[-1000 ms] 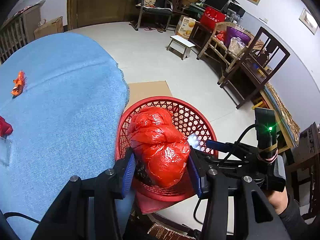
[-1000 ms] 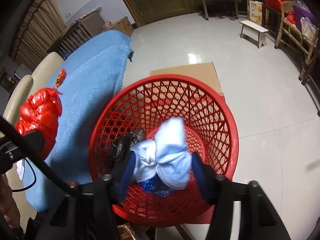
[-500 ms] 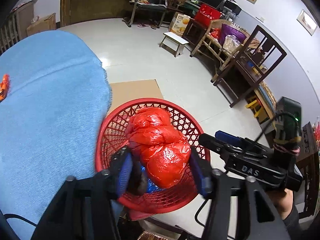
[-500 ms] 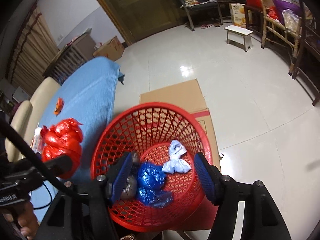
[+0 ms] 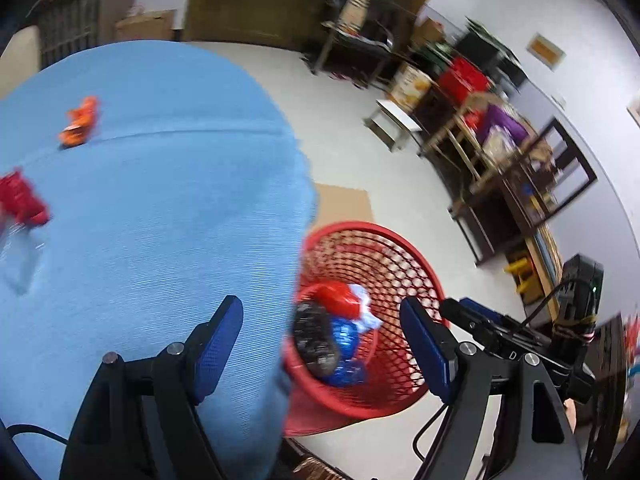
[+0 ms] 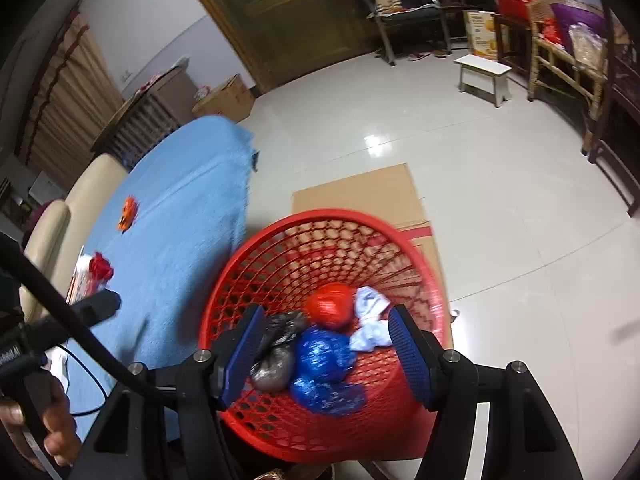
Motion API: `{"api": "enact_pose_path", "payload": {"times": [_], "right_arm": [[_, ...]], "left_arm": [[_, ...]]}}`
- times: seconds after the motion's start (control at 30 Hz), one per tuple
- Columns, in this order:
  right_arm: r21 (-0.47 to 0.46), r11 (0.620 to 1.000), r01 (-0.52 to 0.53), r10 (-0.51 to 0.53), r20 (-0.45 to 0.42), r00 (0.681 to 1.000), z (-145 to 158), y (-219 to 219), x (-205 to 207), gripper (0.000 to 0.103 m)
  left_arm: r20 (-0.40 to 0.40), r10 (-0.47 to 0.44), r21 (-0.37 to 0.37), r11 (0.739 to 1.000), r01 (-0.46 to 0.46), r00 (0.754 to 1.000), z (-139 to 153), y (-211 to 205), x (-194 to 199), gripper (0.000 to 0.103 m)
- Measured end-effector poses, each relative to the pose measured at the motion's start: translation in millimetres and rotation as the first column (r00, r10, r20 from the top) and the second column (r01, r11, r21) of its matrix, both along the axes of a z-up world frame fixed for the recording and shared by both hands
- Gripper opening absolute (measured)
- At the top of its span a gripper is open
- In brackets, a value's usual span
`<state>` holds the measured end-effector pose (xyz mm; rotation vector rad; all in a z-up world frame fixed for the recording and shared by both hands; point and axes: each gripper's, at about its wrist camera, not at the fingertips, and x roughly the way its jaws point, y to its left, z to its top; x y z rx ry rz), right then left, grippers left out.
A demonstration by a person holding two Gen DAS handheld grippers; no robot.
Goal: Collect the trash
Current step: 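Move both tools back over the table toward the boxes and clear tray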
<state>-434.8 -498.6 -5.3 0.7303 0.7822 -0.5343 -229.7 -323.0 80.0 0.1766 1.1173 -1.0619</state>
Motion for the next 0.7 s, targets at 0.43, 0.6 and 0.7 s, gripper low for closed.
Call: {"api": "enact_pose_path", "payload": {"times": [0.43,0.6,0.7], "right_arm": [[-0.011,0.973,-0.229,0.228,-0.029,0.973,2,78,84,0.068],[-0.027,0.937,-0.349,0.347,-0.051,0.936,6,118,125,0.068],[-0.044,0.908,-0.417,0.413,-0.065,0.908,10,141,150,0.068]], "left_arm": [[0.002,0.326,-0.010,0.945,-0.326,0.946,-7,141,76,0.081],[-0.020,0.431,-0.005,0.902,-0.431,0.902,-19,191,96,0.081],[-0.032,0.483,-0.008,0.875,-0.483,0.875,-24,217,108,0.081]]}}
